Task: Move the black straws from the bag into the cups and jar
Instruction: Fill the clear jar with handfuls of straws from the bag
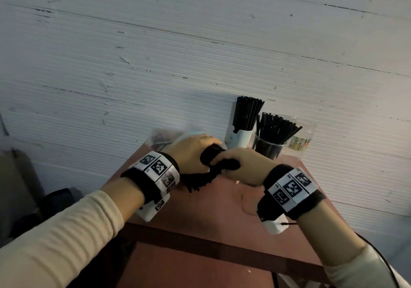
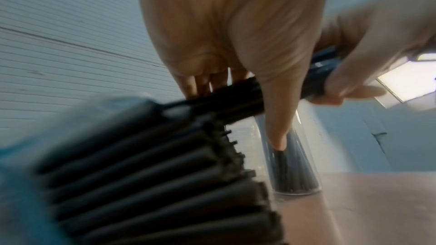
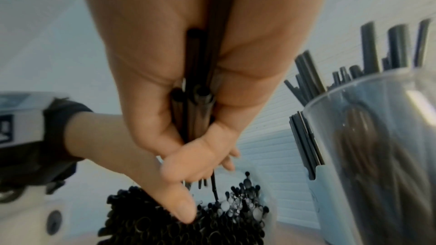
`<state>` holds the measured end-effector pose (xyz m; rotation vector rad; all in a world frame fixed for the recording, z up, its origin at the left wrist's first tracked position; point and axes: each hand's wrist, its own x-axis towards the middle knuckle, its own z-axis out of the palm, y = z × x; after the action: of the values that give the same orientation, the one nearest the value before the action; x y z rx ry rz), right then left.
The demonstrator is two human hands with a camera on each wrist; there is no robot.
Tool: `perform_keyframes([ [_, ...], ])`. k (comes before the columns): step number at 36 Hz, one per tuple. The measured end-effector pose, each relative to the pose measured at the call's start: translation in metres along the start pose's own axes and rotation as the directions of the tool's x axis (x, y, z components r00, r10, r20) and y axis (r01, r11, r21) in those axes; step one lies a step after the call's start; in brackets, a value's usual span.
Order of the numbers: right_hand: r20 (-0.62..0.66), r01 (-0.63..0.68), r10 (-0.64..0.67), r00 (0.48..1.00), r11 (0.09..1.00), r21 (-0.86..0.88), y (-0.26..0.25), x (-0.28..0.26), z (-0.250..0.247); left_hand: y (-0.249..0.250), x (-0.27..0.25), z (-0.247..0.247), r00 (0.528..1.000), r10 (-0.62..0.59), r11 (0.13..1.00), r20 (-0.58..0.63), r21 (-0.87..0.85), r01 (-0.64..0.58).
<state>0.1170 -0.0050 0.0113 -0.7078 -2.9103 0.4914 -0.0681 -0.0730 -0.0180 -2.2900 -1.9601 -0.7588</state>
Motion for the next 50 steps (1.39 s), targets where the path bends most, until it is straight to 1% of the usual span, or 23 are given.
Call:
perform_keyframes([
  [2,0.010,0.011,-0.011,1.000,1.000,0.006,0.001,-0.009,-0.003,0.009,0.009,0.007,0.999,0.007,0.996,0.047,0.088,-0.011],
  [5,0.019,0.022,-0.022,1.000,1.000,-0.008,0.002,-0.021,-0.008,0.020,0.018,0.016,0.994,0.024,0.994,0.110,0.104,-0.036],
  [9,-0.007,0.037,-0.037,0.999,0.999,0.040,0.007,-0.039,-0.020,0.032,0.025,0.022,0.995,0.056,0.992,0.080,0.108,-0.064],
  [11,-0.045,0.057,-0.053,0.998,0.995,0.086,0.009,-0.048,-0.029,0.034,0.028,0.020,0.997,0.037,0.996,0.075,0.083,-0.043],
  [15,-0.189,0.132,-0.116,0.975,0.988,0.075,0.013,-0.067,-0.047,0.042,0.031,0.012,0.996,-0.032,0.999,0.080,-0.012,0.033],
  [18,-0.386,0.169,-0.120,0.915,0.981,0.095,0.014,-0.076,-0.061,0.050,0.036,0.010,0.995,-0.095,0.982,-0.011,-0.163,0.092],
  [20,-0.527,0.211,-0.095,0.844,0.964,0.164,0.011,-0.081,-0.070,0.055,0.041,0.009,0.990,-0.128,0.956,-0.064,-0.273,0.106],
  [22,-0.642,0.270,-0.070,0.764,0.938,0.219,0.006,-0.082,-0.079,0.063,0.046,0.007,0.986,-0.132,0.933,-0.106,-0.349,0.087],
  [24,-0.720,0.330,-0.058,0.692,0.912,0.243,0.000,-0.082,-0.089,0.072,0.050,0.008,0.982,-0.127,0.898,-0.142,-0.436,0.053],
  [25,-0.744,0.359,-0.049,0.666,0.895,0.263,-0.003,-0.081,-0.093,0.078,0.052,0.009,0.980,-0.129,0.878,-0.153,-0.478,0.041],
  [27,-0.764,0.394,-0.044,0.643,0.875,0.281,-0.006,-0.077,-0.097,0.086,0.056,0.014,0.978,-0.141,0.838,-0.154,-0.545,0.035],
  [28,-0.762,0.388,-0.051,0.645,0.882,0.269,-0.008,-0.074,-0.096,0.088,0.057,0.018,0.976,-0.158,0.815,-0.148,-0.578,0.045],
  [30,-0.733,0.343,-0.071,0.676,0.911,0.228,-0.010,-0.066,-0.092,0.092,0.057,0.028,0.977,-0.183,0.760,-0.111,-0.647,0.069],
  [34,-0.620,0.174,-0.113,0.776,0.984,0.039,-0.006,-0.050,-0.072,0.090,0.053,0.050,0.986,-0.168,0.637,-0.015,-0.765,0.097],
  [36,-0.532,0.115,-0.129,0.837,0.992,-0.060,0.001,-0.045,-0.060,0.089,0.051,0.056,0.981,-0.193,0.628,0.026,-0.765,0.144],
  [38,-0.487,0.094,-0.125,0.864,0.992,-0.089,0.005,-0.043,-0.052,0.088,0.050,0.058,0.977,-0.208,0.626,0.040,-0.762,0.164],
  [40,-0.525,0.123,-0.132,0.841,0.991,-0.052,0.006,-0.043,-0.049,0.087,0.051,0.056,0.977,-0.210,0.602,0.038,-0.782,0.160],
  [43,-0.638,0.210,-0.160,0.753,0.978,0.003,0.004,-0.043,-0.051,0.089,0.053,0.054,0.980,-0.201,0.563,0.006,-0.818,0.121],
  [44,-0.653,0.225,-0.168,0.739,0.974,0.004,0.005,-0.041,-0.051,0.088,0.053,0.054,0.979,-0.203,0.553,0.005,-0.825,0.119],
  [45,-0.649,0.222,-0.171,0.742,0.975,-0.004,0.006,-0.040,-0.051,0.087,0.054,0.055,0.979,-0.201,0.546,0.017,-0.828,0.127],
  [46,-0.626,0.203,-0.168,0.761,0.979,-0.015,0.008,-0.037,-0.050,0.085,0.054,0.057,0.979,-0.202,0.549,0.039,-0.823,0.146],
  [48,-0.566,0.164,-0.160,0.809,0.985,-0.044,0.012,-0.034,-0.045,0.080,0.052,0.062,0.970,-0.212,0.596,0.117,-0.771,0.223],
  [50,-0.554,0.170,-0.175,0.814,0.984,-0.062,0.015,-0.030,-0.038,0.077,0.049,0.068,0.956,-0.225,0.632,0.186,-0.719,0.289],
])
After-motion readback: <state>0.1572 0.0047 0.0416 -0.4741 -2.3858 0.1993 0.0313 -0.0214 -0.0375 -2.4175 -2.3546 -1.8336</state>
